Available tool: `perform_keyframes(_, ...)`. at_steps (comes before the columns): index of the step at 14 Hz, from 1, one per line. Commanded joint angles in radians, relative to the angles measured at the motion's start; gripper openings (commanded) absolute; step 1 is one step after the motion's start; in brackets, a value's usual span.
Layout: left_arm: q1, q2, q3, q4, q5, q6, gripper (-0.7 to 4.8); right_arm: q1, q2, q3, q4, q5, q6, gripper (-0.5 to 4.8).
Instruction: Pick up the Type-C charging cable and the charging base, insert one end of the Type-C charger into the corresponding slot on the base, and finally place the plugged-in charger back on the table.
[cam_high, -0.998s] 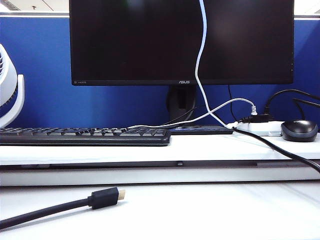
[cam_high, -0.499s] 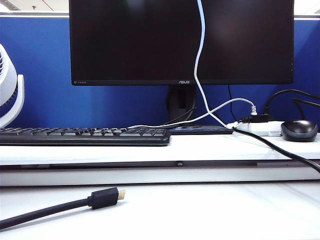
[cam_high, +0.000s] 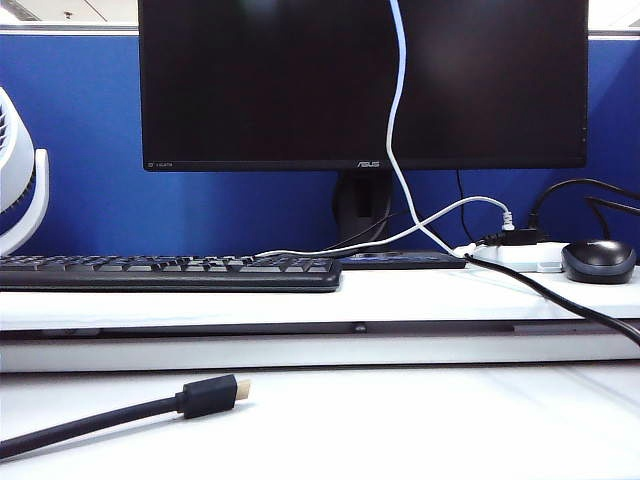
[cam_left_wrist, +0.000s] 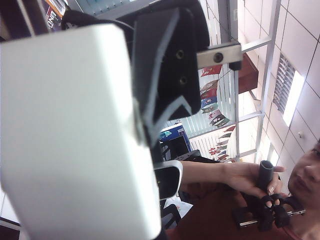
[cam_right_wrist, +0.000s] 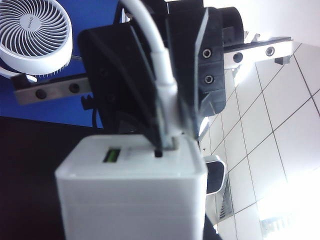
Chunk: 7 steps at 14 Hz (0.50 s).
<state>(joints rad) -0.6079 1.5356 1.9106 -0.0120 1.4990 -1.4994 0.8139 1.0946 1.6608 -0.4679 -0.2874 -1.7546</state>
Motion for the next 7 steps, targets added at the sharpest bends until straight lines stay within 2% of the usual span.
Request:
perform_keyframes(1,0.005,0.004,0.001,-0.009,-0.043,0.001,-0.06,0.010,-0.003,0.003,0.058,-0.047,0.001,-0.01)
perform_keyframes(7,0.005,0.004,0.001,-0.017,-0.043,0.000,-0.06,0.011,-0.002,0.003,0.050,-0.056,0.001,-0.01)
